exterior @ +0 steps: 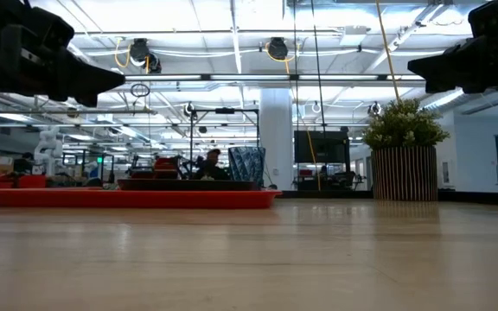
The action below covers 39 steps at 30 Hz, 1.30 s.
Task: Pick and place plate/cup/fork/spoon on tray
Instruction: Return to Home Position
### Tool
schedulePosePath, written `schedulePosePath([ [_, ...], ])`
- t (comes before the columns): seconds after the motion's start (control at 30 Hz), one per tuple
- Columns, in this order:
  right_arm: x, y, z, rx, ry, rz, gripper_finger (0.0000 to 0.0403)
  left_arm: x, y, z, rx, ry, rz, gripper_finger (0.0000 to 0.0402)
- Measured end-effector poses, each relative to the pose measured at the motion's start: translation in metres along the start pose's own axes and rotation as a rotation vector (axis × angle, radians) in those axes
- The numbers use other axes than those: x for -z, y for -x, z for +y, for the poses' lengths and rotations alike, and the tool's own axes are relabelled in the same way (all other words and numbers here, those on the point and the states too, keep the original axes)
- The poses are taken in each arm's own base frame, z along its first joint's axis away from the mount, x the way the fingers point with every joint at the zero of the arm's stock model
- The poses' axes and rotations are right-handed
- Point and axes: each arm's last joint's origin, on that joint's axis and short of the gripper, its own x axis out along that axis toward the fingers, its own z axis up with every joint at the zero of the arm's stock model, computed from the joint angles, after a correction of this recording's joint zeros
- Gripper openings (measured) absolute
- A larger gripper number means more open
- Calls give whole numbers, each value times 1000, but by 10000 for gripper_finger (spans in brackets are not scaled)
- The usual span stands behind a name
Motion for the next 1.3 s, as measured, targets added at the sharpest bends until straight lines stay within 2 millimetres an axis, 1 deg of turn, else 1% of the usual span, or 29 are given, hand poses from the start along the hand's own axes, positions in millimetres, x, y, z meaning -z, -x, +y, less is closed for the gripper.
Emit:
schedulePosePath([
  [0.7, 0, 0, 0, 0, 0, 2, 0, -2, 25, 0, -5, -25, -41, 5],
  [1.03, 0, 0, 0, -1, -1, 2, 0, 0, 27, 0, 1, -13, -25, 3],
  [1.3, 0, 0, 0, 0, -1, 2, 0, 0, 28, -3, 42, 5, -26, 3],
])
